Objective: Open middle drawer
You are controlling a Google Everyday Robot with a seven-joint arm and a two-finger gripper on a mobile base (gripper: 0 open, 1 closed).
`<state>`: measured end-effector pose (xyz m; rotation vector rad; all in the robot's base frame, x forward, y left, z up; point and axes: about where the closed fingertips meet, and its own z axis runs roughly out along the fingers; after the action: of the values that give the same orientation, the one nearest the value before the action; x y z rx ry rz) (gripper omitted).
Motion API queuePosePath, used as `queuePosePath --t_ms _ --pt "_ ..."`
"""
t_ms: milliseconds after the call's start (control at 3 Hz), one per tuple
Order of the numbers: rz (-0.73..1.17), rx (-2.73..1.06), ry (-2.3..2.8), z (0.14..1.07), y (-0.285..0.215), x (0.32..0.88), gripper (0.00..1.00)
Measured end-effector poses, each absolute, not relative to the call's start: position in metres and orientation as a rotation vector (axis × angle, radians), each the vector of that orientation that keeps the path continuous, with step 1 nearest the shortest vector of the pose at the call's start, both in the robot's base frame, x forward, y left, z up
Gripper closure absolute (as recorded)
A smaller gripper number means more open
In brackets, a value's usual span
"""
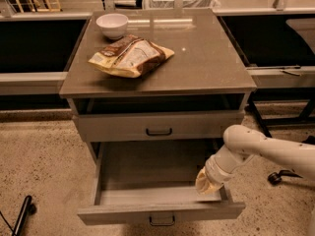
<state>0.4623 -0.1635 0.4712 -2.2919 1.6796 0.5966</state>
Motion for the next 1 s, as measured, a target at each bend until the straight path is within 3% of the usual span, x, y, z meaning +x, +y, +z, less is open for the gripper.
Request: queuePosePath --t_ms 333,1000 --pt "0.579 -2.283 1.673 0.4753 -0.1646 0.4636 0.84" --pt "0.58 -2.283 1.673 0.4753 -0.1646 0.4636 0.38"
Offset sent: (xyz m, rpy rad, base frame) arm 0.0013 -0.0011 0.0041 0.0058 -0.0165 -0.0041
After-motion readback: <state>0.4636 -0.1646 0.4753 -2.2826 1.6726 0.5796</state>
